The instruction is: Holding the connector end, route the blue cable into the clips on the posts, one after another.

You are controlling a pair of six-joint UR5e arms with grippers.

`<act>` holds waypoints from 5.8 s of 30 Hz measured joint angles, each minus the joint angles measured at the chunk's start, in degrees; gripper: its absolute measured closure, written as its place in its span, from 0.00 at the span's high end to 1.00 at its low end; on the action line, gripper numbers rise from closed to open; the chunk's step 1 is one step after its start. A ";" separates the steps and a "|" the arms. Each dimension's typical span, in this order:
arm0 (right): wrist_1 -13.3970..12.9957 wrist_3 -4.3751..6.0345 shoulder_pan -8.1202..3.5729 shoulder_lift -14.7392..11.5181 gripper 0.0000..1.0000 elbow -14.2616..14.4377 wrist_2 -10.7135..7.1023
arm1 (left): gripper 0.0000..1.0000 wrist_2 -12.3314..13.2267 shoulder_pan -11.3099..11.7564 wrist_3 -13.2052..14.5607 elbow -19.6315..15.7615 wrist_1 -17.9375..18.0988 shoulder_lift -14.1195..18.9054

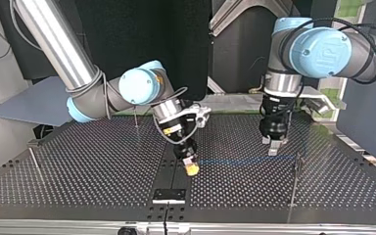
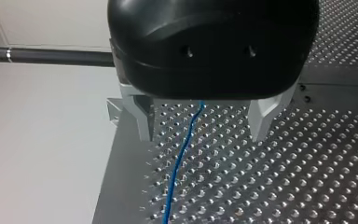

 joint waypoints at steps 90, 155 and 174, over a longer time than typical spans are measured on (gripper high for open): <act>1.48 -0.87 -1.22 -0.02 0.00 2.53 -0.61 | 0.01 -6.19 -2.46 -2.51 7.93 1.32 -11.34; -22.68 -5.33 -7.35 16.89 0.00 30.65 7.44 | 0.01 -17.70 -20.78 -2.14 1.59 21.55 -40.25; -31.48 -5.24 -9.84 20.24 0.00 35.58 7.63 | 0.01 -18.27 -25.40 -4.01 1.59 30.23 -51.56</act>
